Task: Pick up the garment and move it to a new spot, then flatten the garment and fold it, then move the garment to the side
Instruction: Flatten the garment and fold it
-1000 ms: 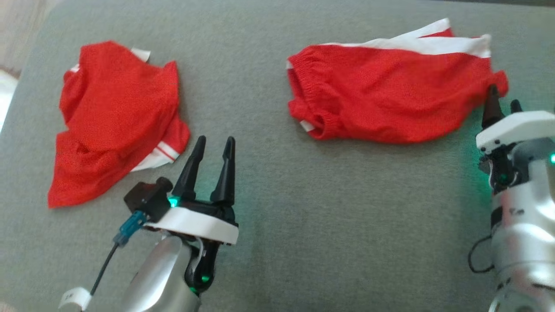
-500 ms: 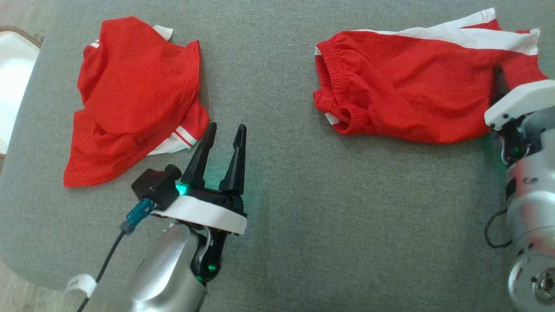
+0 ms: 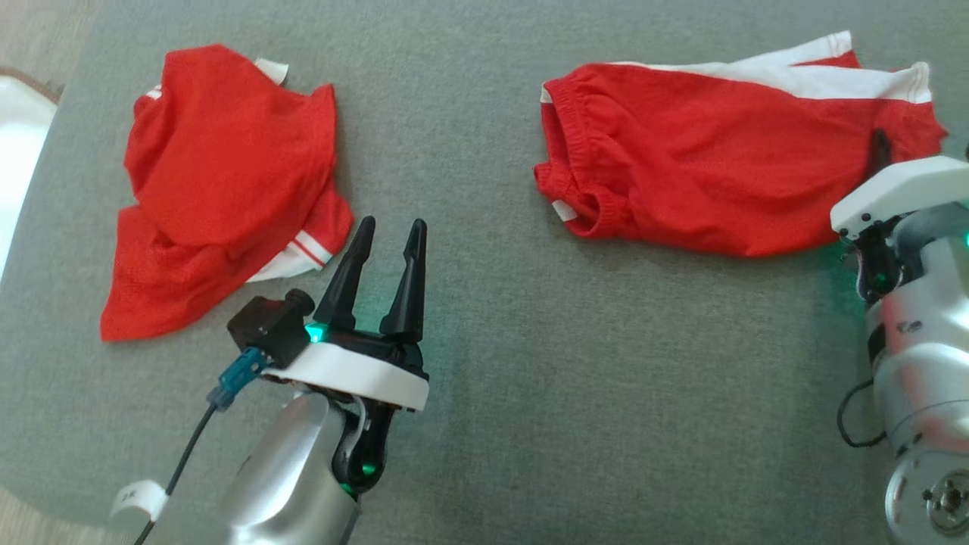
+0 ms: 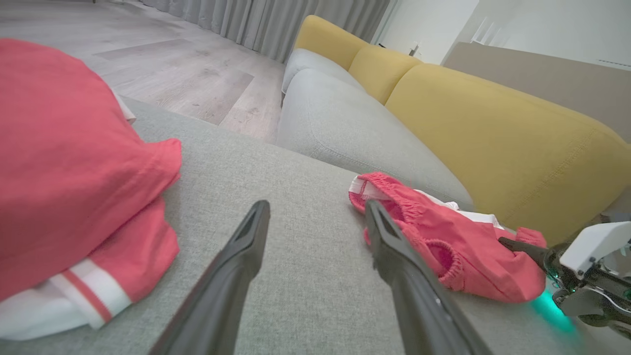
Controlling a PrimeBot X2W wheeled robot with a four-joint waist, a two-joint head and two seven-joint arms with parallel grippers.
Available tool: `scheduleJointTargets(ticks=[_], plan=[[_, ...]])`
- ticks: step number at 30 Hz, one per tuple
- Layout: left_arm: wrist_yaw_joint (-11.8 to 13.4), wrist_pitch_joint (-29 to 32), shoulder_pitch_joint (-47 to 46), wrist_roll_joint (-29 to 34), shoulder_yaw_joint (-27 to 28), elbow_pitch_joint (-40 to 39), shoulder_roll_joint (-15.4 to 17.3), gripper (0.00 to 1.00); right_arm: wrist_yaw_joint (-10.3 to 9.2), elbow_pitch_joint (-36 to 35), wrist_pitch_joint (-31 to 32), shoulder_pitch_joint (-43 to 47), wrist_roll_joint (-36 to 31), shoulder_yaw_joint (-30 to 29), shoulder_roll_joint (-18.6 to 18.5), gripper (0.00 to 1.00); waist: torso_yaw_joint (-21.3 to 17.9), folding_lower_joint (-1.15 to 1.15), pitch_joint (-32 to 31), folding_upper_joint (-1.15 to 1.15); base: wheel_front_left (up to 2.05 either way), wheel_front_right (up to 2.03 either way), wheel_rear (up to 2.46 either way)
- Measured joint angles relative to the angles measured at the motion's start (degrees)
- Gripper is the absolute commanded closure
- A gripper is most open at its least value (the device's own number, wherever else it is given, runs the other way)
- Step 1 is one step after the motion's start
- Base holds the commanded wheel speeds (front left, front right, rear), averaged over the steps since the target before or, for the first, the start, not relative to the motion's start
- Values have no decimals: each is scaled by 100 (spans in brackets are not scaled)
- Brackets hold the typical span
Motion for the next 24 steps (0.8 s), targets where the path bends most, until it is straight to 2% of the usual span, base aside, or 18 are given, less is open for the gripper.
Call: scheduleJointTargets(ticks=[8, 14, 18, 24], plan=[[0, 0, 87, 9, 156, -7, 0, 0, 0, -9, -442, 465, 272, -52, -136, 100, -259, 0, -321, 0, 0, 0, 0], [0, 0, 404, 9, 179, -10, 3, 0, 0, -58, -751, 962, 286, -470, -260, 100, -469, -1, -650, 0, 0, 0, 0], [0, 0, 528, 9, 301, -75, 23, 0, 0, -196, -854, 1208, 308, -716, -236, 100, -654, -1, -807, 0, 0, 0, 0], [0, 0, 611, 15, 367, -177, 33, 0, 0, -405, -880, 1405, 300, -757, -15, 100, -900, -1, -893, 0, 0, 0, 0]])
